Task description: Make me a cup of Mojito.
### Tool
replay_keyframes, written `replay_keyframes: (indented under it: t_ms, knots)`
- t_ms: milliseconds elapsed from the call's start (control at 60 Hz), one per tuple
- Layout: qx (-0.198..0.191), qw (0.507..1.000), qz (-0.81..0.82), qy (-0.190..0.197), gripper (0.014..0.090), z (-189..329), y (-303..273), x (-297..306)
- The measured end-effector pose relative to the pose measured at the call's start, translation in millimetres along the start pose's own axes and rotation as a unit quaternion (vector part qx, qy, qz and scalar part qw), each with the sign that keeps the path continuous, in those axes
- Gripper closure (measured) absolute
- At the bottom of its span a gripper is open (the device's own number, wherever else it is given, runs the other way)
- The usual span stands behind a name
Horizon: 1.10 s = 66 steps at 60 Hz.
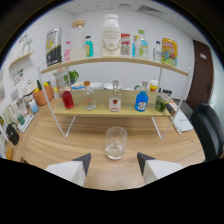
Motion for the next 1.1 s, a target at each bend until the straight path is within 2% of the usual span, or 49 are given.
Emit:
replay_keyframes:
  t_ms: [250,350,633,883,1100]
  knots:
    - [0.018,1.000,-0.003,-0.001,0.0182,-23.0,-1.6,-1.5]
    - [0.011,1.000,-0.010,-0.002,0.0185,-35.4,13.3,4.8]
    - [-0.007,1.000,-0.012,-0.001,0.0185,-45.9,44.1,72.4]
    - [0.015,1.000,0.005,0.001,0.0191,-6.4,-19.2,143.4]
    - [0.028,0.999,0.007,-0.014,0.0198,50.7,-78.7,171.3]
